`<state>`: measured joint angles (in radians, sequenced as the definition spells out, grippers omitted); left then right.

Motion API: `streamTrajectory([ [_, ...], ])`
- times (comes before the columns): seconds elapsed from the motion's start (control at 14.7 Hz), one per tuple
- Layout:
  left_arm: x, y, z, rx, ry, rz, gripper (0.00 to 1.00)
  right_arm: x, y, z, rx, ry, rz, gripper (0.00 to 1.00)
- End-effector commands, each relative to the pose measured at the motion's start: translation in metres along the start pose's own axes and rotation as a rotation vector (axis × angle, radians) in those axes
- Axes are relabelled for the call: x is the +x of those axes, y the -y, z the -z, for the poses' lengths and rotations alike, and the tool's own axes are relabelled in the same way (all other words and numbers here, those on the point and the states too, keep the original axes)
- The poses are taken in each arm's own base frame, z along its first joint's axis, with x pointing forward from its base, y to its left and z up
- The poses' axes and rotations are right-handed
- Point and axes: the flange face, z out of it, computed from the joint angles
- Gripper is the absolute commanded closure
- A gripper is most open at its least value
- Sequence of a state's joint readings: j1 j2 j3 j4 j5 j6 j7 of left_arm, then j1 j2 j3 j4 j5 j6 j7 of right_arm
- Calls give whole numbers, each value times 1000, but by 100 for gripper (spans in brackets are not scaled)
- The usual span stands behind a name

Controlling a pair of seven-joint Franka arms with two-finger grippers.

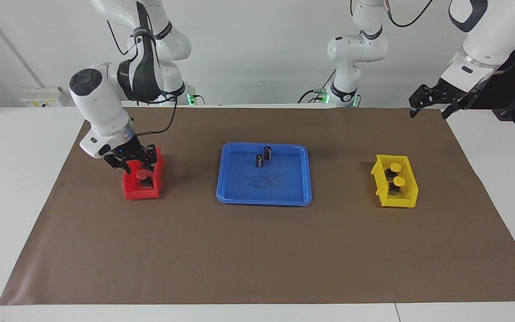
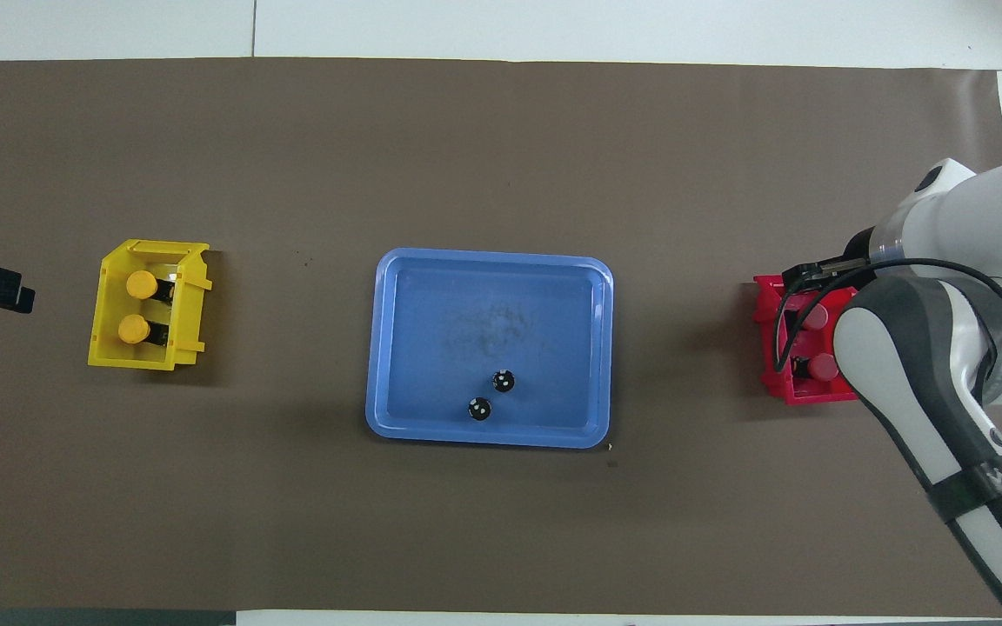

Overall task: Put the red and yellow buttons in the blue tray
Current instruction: 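Reach the right gripper into the red bin and grasp a red button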

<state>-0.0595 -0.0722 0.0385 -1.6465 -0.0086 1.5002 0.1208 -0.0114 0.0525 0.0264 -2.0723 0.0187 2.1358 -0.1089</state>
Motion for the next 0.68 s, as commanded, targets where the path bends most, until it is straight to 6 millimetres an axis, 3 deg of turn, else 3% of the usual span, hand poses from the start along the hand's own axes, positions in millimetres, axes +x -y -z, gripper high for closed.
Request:
streamTrajectory([
  [0.0,-11,2,-3,12,21,3,0,-6,-5,-9,13,-14,2,35],
  [0.2,-16,-1,-9,10,41,2,0,-17,-6,-30,11,-15,2,35],
  [0.61,-15,-3,-10,12,32,40,0,-22,-18,-35,8,-29,-22,35],
])
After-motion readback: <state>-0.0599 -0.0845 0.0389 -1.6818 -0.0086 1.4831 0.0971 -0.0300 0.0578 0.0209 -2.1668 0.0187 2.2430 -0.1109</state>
